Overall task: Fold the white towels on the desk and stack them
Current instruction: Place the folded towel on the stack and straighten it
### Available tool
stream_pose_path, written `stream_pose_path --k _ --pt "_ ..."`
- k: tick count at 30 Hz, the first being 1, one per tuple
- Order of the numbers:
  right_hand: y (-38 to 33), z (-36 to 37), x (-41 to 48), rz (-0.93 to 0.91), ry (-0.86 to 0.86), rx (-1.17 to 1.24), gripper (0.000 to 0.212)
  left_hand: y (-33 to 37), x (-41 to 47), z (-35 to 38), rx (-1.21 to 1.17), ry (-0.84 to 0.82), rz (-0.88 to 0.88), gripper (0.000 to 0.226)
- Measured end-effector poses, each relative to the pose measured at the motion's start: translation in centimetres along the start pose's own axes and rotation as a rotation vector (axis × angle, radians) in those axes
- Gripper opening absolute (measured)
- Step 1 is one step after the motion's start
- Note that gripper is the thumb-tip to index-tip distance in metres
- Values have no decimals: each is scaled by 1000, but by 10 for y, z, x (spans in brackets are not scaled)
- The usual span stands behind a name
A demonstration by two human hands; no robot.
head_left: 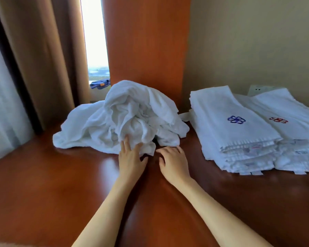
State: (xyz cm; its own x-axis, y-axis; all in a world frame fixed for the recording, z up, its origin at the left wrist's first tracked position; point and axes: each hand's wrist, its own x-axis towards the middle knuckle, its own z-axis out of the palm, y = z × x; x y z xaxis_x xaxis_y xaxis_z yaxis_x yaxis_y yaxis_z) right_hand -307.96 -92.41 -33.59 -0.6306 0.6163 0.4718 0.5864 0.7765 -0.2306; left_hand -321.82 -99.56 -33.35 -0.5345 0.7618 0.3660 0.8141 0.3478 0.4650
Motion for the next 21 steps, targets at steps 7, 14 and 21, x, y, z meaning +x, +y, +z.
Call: stream_pose_path --k 7,14,21 --pt "6 1 -3 76 113 196 29 0 1 -2 -165 242 2 18" --pt "11 -17 1 397 7 921 34 38 -23 -14 -474 257 286 15" --pt "19 -37 4 494 -251 1263 67 38 -52 -18 -332 244 544 12"
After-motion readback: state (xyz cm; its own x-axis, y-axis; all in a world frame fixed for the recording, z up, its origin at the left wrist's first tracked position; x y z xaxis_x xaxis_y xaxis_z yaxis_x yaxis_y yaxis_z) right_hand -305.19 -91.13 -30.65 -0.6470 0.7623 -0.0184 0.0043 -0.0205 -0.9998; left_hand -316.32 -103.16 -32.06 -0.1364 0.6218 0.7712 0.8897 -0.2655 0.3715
